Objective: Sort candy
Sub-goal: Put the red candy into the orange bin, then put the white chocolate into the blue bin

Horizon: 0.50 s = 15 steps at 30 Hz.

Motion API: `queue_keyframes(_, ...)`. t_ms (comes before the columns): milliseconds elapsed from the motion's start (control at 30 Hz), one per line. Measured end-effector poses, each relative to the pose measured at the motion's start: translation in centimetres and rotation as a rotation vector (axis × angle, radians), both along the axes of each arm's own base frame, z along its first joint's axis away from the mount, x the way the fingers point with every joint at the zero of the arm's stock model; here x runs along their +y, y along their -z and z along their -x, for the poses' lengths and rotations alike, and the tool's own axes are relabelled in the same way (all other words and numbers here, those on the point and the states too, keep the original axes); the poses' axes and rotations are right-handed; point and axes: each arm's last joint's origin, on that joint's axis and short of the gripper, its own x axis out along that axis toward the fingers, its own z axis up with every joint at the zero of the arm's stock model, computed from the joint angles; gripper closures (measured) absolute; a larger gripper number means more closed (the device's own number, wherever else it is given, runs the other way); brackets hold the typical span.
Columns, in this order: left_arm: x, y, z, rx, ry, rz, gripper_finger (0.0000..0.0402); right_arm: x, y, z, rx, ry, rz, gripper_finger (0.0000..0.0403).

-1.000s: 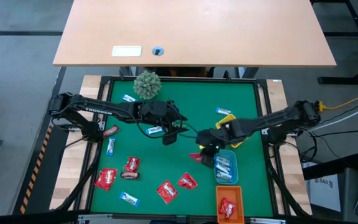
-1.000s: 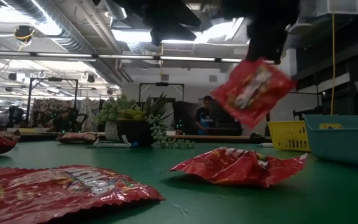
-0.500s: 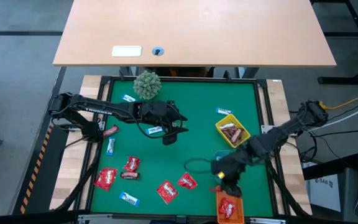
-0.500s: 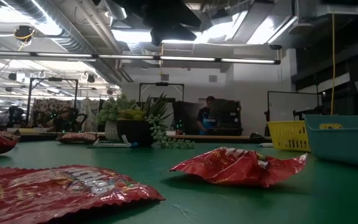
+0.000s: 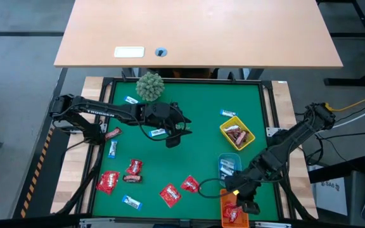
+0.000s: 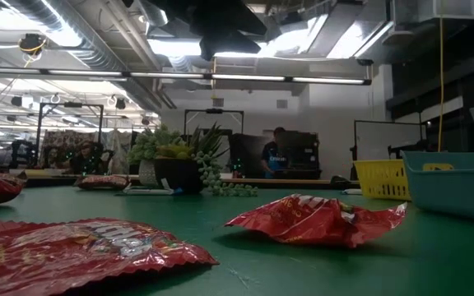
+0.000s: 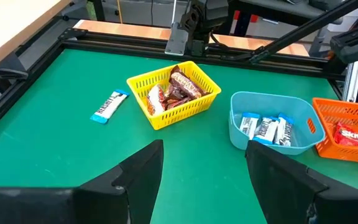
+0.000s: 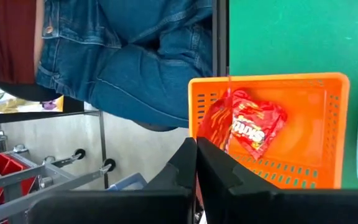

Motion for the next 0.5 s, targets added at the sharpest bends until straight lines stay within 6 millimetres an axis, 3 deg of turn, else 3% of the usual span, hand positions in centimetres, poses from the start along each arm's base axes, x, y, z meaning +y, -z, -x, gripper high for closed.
queue_keyframes(267,0.0,0.0,0.0,0.0,0.0,0.0,0.0178,-0.24,0.3,0.3,0.04,0.0,0.033,0.038)
queue_keyframes(500,0.0,0.01,0.0,0.001,0.0,0.0,0.0178,-0.83,0.82,0.81,0.106,0.012,0.107,0.0335)
